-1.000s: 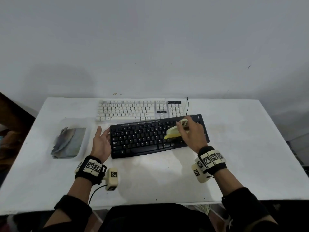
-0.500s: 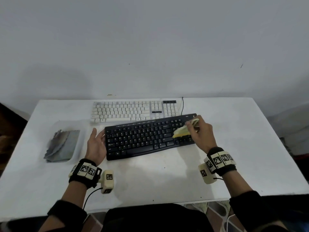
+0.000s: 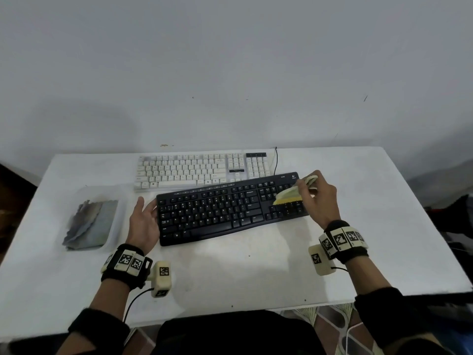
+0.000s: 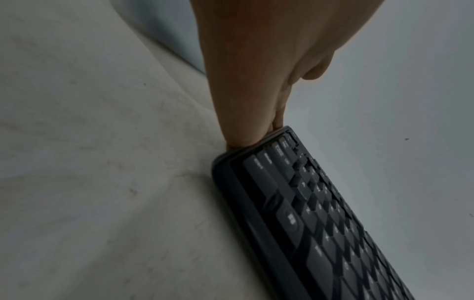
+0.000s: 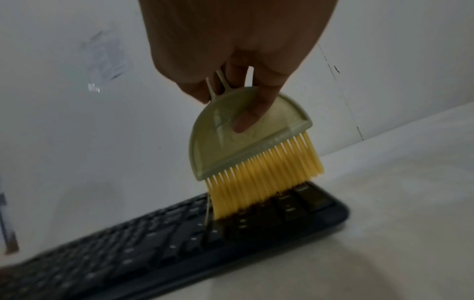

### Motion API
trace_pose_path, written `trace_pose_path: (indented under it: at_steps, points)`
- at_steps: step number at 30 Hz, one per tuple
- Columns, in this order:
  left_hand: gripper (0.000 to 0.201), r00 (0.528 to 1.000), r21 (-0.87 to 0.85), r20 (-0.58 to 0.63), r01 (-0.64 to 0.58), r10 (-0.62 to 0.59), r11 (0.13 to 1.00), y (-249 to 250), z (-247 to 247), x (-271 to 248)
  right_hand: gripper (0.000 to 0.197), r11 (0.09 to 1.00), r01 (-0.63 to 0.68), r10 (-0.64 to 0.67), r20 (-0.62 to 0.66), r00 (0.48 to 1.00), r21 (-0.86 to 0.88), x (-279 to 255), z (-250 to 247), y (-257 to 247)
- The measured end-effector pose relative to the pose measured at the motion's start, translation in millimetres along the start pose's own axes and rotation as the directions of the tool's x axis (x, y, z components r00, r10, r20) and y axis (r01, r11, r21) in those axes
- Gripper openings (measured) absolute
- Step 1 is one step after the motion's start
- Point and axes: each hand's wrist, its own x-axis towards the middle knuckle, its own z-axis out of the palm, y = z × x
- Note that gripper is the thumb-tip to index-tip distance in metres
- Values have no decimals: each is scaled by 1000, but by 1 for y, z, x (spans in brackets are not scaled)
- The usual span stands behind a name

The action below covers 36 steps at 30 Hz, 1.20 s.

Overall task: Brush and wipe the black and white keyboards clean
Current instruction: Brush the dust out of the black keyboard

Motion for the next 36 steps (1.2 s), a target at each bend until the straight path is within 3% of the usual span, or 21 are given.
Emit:
trace_pose_path:
  at_steps: [7, 13, 20, 25, 28, 31, 34, 36]
  points:
    - [64, 1000, -12, -5, -8, 8, 1000, 0, 3, -3, 21, 984, 4, -18, -78, 997, -181, 3, -13, 10]
    - [58, 1000, -6, 2, -11, 11, 1000, 0, 2, -2, 23, 1000, 17, -18, -60, 998, -24, -2, 6, -9]
    - [57, 1000, -11, -3, -25, 25, 1000, 0, 3, -4, 21, 954, 34, -62, -86, 994, -298, 9, -6, -1]
    - [65, 1000, -17, -26, -5, 4, 1000, 0, 3, -3, 20, 996, 81, -79, 74, 994, -23, -1, 43, -56]
    - [67, 1000, -19, -30, -8, 8, 1000, 1, 4, -3, 19, 984, 146, -168, 250, 953, 102, -14, 94, -95]
    - [70, 999, 6, -46, -10, 10, 1000, 0, 5, -3, 23, 958, 207, -271, 398, 876, 197, -27, 142, -128]
    - [71, 999, 28, -37, -13, 14, 1000, 2, 4, -5, 33, 931, 287, -362, 459, 811, 227, -38, 175, -152]
    - [62, 998, 70, -53, -30, 33, 997, 4, 3, -7, 29, 913, 335, -408, 491, 770, 234, -45, 188, -160]
